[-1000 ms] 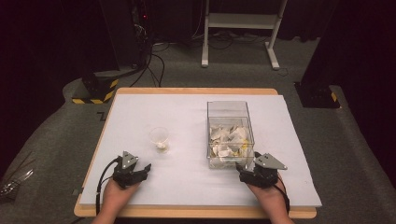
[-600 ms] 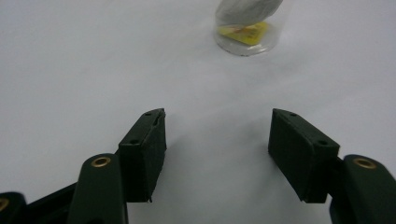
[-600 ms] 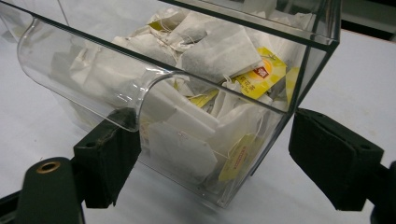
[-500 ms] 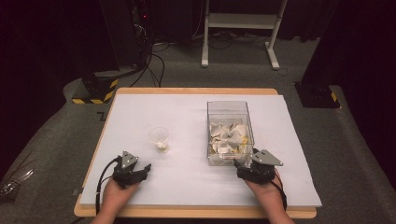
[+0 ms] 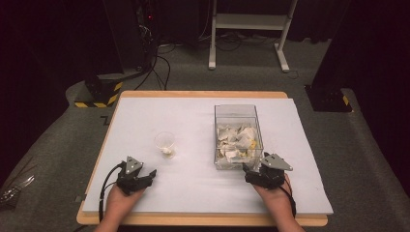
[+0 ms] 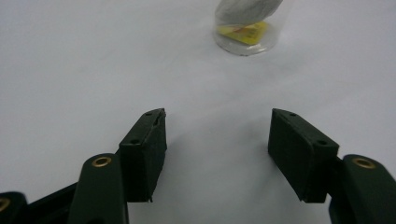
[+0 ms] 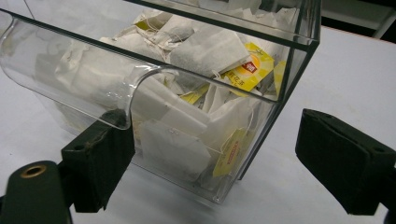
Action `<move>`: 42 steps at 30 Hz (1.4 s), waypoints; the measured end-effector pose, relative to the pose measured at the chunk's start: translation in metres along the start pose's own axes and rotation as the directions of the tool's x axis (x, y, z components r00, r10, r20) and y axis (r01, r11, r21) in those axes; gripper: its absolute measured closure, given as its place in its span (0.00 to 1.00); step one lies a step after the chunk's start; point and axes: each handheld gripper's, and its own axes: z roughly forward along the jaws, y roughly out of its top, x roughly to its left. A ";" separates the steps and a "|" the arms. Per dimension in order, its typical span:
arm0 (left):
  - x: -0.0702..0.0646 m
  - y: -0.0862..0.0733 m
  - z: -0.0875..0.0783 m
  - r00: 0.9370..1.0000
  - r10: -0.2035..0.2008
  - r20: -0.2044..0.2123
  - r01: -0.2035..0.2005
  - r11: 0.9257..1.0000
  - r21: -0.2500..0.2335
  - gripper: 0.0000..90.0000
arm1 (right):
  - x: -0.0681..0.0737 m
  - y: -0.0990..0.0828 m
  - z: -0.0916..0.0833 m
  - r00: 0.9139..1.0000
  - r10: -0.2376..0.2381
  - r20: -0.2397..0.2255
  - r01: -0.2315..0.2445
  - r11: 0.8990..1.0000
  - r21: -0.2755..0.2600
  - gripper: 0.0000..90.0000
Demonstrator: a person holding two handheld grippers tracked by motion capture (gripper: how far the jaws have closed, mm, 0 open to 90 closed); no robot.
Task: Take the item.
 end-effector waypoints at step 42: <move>0.000 0.000 0.000 1.000 0.000 0.006 0.000 1.000 -0.001 0.42 | -0.008 0.022 0.036 0.997 0.031 0.064 -0.031 0.999 0.008 0.10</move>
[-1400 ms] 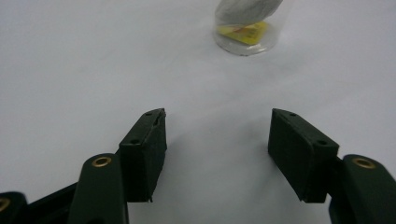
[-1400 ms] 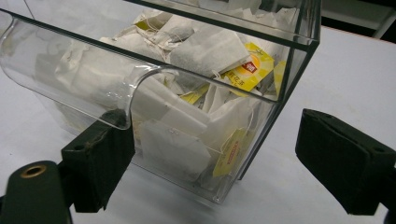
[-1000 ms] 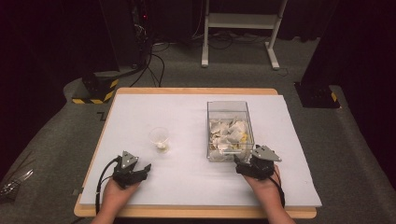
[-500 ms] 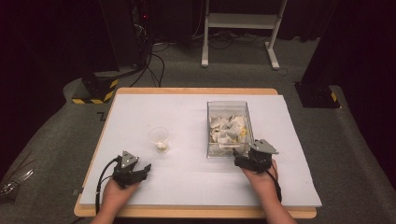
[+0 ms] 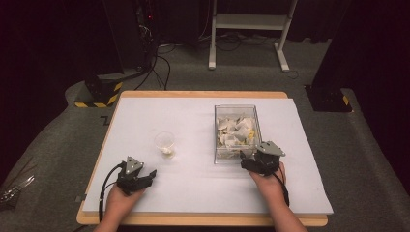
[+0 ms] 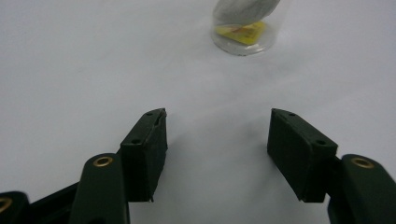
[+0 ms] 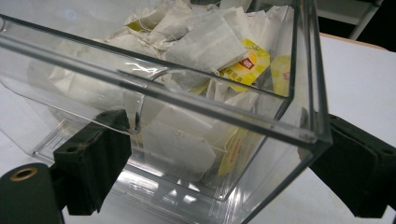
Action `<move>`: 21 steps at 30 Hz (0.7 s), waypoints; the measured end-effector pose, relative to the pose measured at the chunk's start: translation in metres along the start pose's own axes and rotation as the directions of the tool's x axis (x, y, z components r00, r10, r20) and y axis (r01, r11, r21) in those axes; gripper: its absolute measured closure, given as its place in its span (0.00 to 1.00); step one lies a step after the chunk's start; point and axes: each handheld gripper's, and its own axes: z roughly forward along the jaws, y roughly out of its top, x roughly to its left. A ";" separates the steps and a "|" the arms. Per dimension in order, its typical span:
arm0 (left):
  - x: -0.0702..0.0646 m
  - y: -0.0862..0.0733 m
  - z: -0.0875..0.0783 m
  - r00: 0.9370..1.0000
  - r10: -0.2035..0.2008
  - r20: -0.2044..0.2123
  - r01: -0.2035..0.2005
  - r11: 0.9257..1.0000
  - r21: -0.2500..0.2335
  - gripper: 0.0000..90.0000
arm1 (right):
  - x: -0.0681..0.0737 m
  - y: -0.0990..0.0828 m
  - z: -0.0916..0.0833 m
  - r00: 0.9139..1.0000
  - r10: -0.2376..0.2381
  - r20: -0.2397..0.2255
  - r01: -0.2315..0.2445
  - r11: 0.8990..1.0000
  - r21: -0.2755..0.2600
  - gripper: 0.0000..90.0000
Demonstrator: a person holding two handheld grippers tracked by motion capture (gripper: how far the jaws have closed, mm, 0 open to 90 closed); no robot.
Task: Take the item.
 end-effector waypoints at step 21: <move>0.002 0.000 0.000 1.000 -0.007 0.014 0.007 1.000 0.003 0.42 | -0.001 0.003 0.002 1.000 0.004 0.011 -0.004 1.000 0.010 0.11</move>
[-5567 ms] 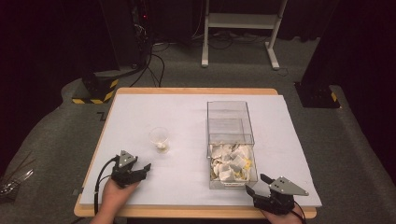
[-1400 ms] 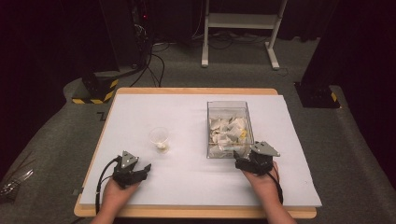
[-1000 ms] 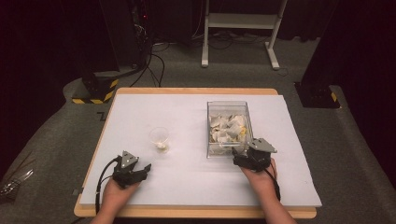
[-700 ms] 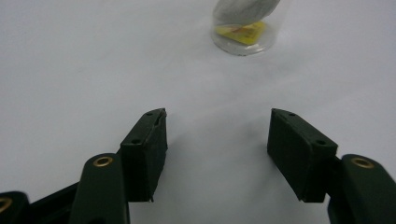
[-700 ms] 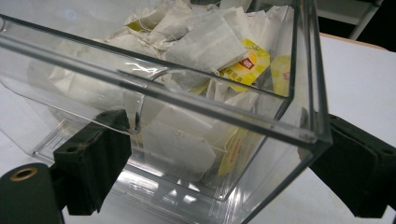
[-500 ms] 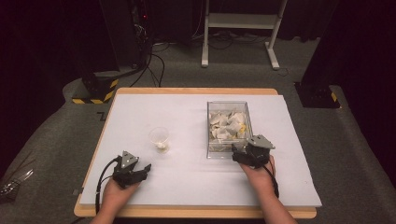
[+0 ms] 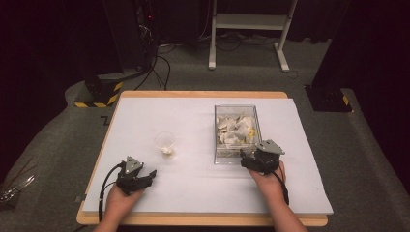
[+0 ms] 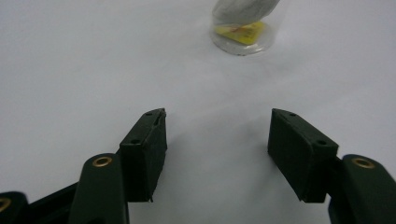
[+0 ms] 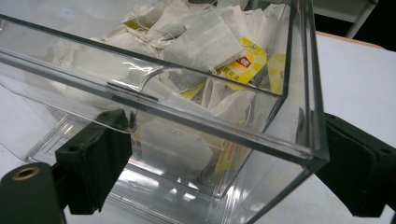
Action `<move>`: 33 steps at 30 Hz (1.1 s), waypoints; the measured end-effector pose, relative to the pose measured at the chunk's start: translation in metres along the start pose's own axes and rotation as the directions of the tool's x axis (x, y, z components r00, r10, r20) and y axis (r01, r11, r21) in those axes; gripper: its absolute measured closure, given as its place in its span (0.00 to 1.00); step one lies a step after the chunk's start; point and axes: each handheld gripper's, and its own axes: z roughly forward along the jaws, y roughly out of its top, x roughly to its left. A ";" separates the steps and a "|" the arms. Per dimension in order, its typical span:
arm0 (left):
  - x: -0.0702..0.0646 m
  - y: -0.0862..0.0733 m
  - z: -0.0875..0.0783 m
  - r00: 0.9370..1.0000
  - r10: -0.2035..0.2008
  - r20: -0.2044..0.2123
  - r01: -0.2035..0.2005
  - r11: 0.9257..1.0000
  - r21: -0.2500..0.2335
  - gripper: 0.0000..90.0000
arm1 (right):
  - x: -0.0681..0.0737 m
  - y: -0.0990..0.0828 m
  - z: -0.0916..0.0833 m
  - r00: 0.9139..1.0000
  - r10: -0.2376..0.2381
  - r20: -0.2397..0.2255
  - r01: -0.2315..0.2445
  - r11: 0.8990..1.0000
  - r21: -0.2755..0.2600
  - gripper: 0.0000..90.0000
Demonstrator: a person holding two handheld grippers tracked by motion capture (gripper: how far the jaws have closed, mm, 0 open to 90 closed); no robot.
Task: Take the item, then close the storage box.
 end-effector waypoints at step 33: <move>0.000 0.000 0.000 1.000 -0.005 -0.004 0.005 1.000 0.000 0.40 | -0.027 -0.027 -0.065 0.998 0.028 -0.048 -0.030 0.998 -0.060 0.17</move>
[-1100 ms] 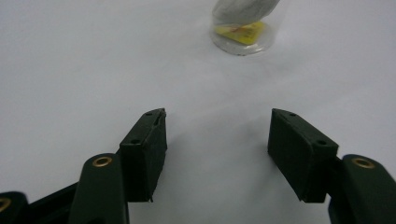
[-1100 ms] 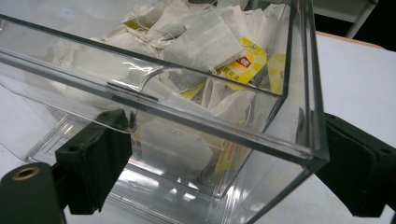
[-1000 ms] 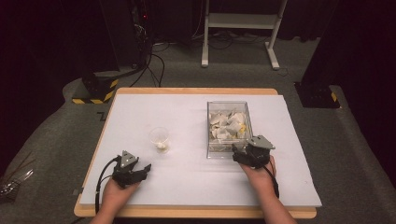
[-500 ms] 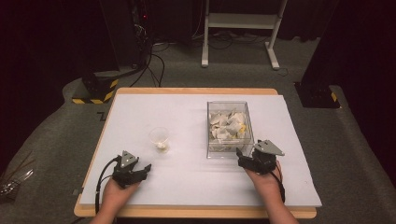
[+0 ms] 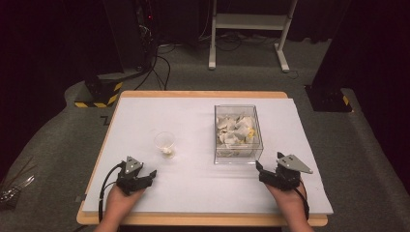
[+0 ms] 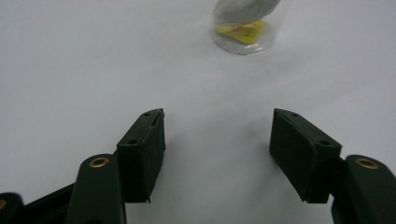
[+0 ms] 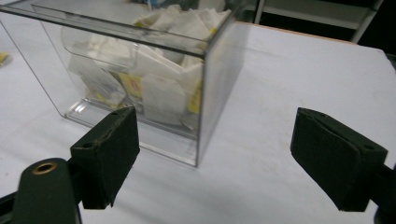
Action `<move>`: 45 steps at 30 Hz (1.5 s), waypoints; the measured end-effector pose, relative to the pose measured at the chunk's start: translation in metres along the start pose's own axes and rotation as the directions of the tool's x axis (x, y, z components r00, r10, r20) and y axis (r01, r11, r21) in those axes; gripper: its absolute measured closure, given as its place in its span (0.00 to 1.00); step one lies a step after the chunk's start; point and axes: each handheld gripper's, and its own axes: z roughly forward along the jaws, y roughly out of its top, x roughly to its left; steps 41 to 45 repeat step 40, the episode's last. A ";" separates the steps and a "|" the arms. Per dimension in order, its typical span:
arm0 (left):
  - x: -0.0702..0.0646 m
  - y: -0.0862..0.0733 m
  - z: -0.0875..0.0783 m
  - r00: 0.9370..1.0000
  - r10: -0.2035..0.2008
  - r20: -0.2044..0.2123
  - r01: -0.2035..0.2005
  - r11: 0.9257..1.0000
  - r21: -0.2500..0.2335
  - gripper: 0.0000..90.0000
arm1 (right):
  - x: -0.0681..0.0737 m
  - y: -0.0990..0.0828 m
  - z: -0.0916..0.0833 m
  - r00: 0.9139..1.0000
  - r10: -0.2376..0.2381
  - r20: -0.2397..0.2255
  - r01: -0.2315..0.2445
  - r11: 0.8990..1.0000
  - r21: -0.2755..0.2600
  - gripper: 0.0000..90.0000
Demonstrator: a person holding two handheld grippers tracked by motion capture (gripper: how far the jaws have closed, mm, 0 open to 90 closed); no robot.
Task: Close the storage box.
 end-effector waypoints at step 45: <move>-0.001 0.000 0.000 1.000 0.000 0.015 0.000 1.000 0.000 0.41 | -0.056 -0.045 0.014 0.994 0.047 0.097 -0.072 0.960 0.269 0.29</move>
